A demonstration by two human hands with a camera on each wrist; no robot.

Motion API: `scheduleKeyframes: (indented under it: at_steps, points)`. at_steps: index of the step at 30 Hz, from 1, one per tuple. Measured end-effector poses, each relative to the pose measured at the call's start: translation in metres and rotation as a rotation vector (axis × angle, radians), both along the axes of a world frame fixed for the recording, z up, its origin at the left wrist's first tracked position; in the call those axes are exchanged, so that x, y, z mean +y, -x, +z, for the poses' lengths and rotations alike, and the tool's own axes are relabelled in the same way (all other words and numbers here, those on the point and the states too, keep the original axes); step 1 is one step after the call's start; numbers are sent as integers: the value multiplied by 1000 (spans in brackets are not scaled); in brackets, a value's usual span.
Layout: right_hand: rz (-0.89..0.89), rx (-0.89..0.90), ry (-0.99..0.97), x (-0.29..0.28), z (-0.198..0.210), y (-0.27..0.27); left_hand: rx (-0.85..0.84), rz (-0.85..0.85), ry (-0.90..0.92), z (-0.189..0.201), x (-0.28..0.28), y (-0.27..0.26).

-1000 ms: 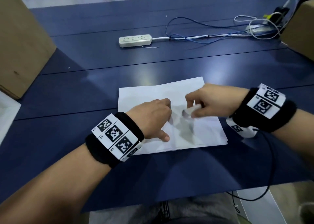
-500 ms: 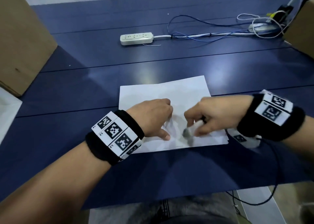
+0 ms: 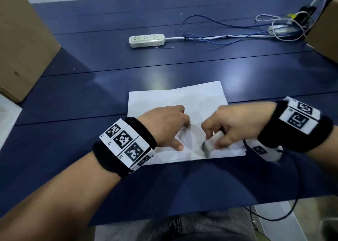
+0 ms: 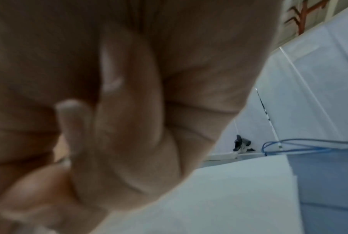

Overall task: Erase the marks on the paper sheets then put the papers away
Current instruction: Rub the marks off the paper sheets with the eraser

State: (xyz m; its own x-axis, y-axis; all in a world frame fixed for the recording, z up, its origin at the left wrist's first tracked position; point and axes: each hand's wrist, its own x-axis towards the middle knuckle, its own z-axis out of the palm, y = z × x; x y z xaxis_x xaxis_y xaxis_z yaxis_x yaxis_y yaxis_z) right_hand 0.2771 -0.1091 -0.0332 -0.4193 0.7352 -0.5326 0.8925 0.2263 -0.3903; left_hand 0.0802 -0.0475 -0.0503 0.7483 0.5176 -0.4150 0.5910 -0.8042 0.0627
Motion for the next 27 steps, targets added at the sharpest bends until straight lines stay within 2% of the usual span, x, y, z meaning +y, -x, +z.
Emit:
scheduleKeyframes:
  at_steps: [5,7,9,12,14,18,20,25,27]
  points:
    - [-164,-140,-333,29,-4,-12,11,-20,-8,1,2,-2]
    - [-177,-146,-382,29,-4,-13,16,-23,-14,2,2,-3]
    - [-93,-93,-297,16,-1,-10,16,-20,-18,3,2,-4]
    - [8,-29,-65,-7,3,-1,21,-20,-17,2,2,-4]
    - [-14,-58,-92,-3,3,-1,20,-23,-11,2,2,-4]
    - [-141,-156,-362,24,0,-7,19,-30,-16,3,2,-5]
    - [-166,-151,-407,25,-1,-9,25,-29,-18,4,1,-5]
    - [20,-32,-62,-8,0,0,21,-28,-17,2,2,-5]
    - [-6,-72,-95,-3,0,-2,14,-29,-19,1,3,-4]
